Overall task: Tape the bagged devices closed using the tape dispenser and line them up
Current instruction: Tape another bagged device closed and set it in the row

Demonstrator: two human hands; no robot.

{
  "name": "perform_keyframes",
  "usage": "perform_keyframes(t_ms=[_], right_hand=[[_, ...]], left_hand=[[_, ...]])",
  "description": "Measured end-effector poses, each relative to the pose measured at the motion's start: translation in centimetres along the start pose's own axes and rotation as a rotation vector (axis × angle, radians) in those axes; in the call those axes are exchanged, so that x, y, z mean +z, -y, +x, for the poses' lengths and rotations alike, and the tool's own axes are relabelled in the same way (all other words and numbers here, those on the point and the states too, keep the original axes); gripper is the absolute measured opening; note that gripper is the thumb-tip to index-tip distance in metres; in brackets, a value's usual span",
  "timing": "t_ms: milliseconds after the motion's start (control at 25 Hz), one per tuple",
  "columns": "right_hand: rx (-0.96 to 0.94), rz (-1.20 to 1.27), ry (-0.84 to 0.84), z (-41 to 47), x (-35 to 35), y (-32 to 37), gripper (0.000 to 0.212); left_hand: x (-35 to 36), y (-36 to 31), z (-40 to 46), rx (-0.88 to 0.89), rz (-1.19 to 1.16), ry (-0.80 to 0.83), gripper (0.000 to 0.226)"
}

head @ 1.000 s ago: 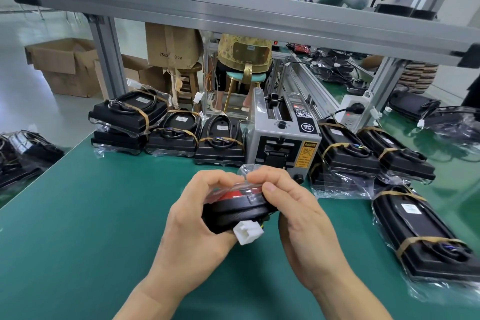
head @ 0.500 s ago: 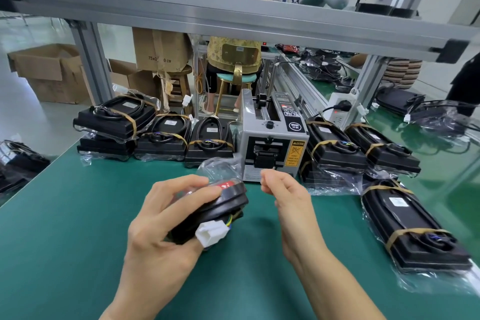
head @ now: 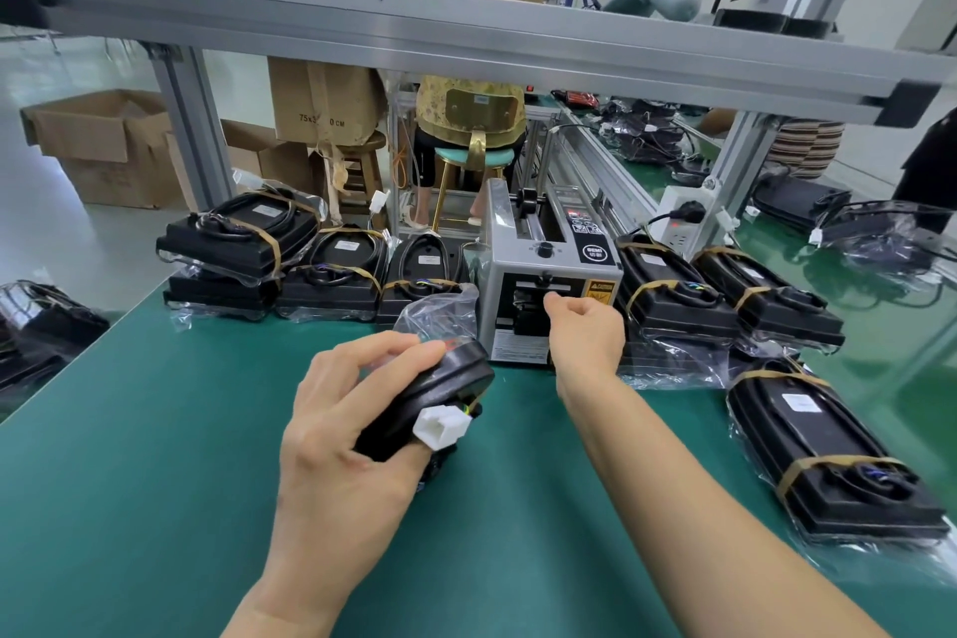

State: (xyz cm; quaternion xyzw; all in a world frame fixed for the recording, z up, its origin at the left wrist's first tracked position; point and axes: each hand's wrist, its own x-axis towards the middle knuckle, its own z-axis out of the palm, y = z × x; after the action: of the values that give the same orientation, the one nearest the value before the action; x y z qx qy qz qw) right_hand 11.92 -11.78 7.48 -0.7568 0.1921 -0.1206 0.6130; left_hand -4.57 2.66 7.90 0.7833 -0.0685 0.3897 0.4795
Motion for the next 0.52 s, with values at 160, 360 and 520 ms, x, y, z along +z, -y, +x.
perform_keyframes(t_ms=[160,360,520], right_hand=[[-0.001,-0.016,-0.101,-0.3,0.7,0.0,0.029],[0.05,0.098,-0.065,-1.7,0.3,1.2,0.018],[-0.039,0.264,0.382,-7.3,-3.7,3.1,0.013]], left_hand=[[0.2,-0.3,0.0,0.017,0.025,-0.008,0.044],[0.1,-0.2,-0.2,0.007,0.031,-0.011,0.05],[0.4,-0.1,-0.4,0.027,0.055,-0.026,0.051]])
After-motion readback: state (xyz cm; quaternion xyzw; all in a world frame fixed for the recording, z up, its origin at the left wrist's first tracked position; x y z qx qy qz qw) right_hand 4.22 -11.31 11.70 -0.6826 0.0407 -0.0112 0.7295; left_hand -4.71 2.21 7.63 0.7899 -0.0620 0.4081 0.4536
